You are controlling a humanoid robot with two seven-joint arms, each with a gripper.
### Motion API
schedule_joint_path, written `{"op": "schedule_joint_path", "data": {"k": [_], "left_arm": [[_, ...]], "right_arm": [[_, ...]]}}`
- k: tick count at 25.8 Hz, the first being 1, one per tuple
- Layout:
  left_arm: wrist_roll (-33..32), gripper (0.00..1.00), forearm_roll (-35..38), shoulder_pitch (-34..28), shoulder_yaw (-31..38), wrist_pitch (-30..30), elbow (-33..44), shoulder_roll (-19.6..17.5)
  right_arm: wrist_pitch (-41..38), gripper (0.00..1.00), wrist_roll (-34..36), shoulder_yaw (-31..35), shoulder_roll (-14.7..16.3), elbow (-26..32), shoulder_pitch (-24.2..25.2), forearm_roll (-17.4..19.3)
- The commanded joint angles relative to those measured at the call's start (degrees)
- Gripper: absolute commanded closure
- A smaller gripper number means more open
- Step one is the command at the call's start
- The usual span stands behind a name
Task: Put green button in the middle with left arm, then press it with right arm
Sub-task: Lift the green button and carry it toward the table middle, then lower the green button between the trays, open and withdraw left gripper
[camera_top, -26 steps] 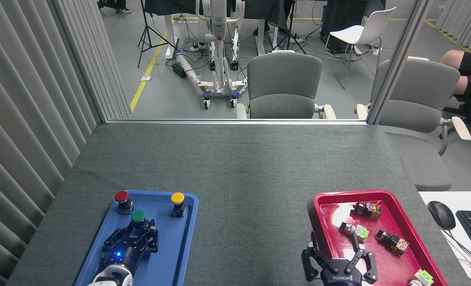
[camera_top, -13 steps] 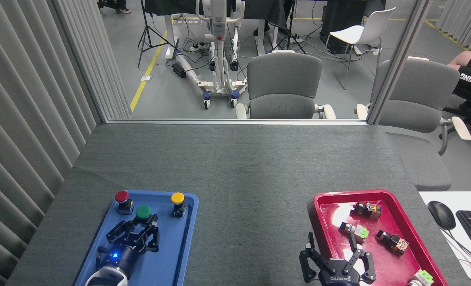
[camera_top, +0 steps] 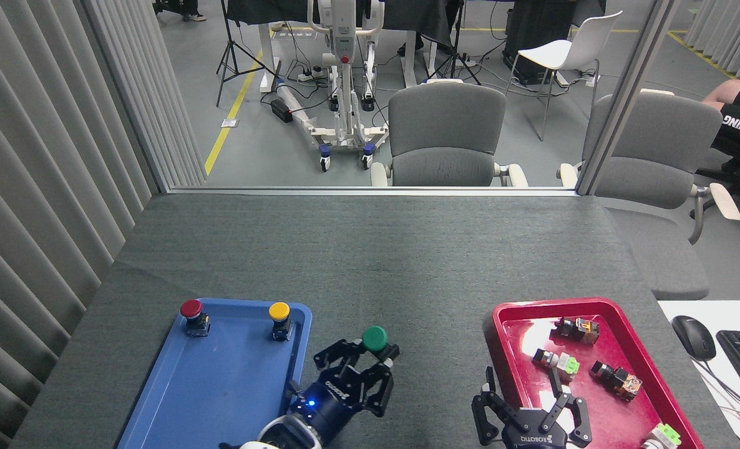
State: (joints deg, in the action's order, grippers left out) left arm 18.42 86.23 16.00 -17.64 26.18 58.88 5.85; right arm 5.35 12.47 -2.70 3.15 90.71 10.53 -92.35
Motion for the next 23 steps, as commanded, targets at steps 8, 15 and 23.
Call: {"op": "schedule_joint_path", "data": {"k": [8, 15, 23], "left_arm": [[0.48, 1.0, -1.06, 5.18, -8.73, -14.05, -14.93, 1.88], [0.56, 1.0, -1.15, 5.18, -11.98, -13.08, -16.6, 1.88], [0.56, 0.0, -1.68, 5.18, -12.77, -12.91, -17.04, 1.88]], "right_arm": [[-0.25, 0.0, 0.01, 0.06, 0.27, 0.0, 0.28, 0.06], [-0.43, 0.0, 0.01, 0.06, 0.36, 0.0, 0.11, 0.06], [0.01, 0.0, -0.16, -0.11, 0.1, -0.18, -0.24, 0.15]]}}
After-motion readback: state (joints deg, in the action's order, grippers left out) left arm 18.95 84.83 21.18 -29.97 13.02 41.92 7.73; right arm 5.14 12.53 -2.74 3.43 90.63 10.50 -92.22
